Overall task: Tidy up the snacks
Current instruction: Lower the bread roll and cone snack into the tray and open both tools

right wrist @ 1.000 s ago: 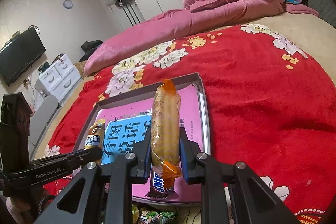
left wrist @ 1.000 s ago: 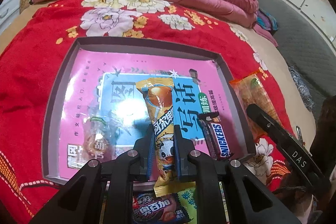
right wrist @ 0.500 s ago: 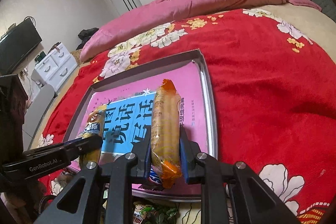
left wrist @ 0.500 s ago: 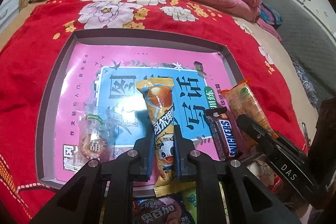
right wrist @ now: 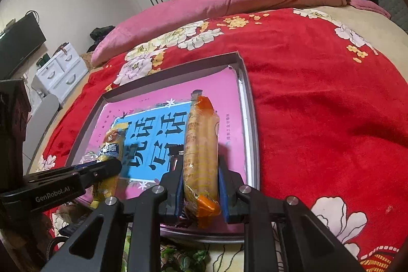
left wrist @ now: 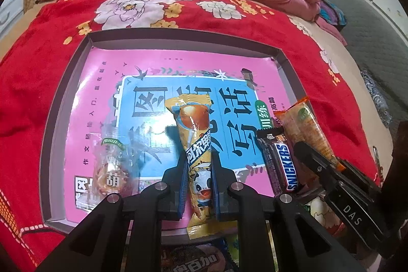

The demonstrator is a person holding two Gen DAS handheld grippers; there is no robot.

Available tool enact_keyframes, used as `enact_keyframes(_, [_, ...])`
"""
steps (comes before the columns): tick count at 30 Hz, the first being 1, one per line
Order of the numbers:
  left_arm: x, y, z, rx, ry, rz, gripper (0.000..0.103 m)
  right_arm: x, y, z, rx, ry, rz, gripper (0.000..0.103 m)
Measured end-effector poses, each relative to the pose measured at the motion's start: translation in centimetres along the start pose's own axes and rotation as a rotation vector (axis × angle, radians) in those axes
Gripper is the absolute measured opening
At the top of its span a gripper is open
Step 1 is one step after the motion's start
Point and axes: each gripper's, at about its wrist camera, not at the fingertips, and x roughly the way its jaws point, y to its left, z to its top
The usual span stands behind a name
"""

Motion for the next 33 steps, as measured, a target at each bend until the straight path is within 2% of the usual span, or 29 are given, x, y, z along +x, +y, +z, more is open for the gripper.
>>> enact_keyframes(11, [-0.2,-0.5,-0.5,0.009,-0.014,0.000,0.016,-0.1,0.0,-0.4,-0.002,0.006,-0.012,0.023])
enact_keyframes(19, [0.2,-1.0,-1.1,0.020,-0.007,-0.008,0.016,-0.1,0.2,-0.6,-0.018,-0.001,-0.059,0.023])
enact_keyframes(33, [0.5,-1.8,-1.0,0.026,-0.001,-0.026,0.017,-0.4,-0.4,-0.5,0.030,0.008,-0.018,0.023])
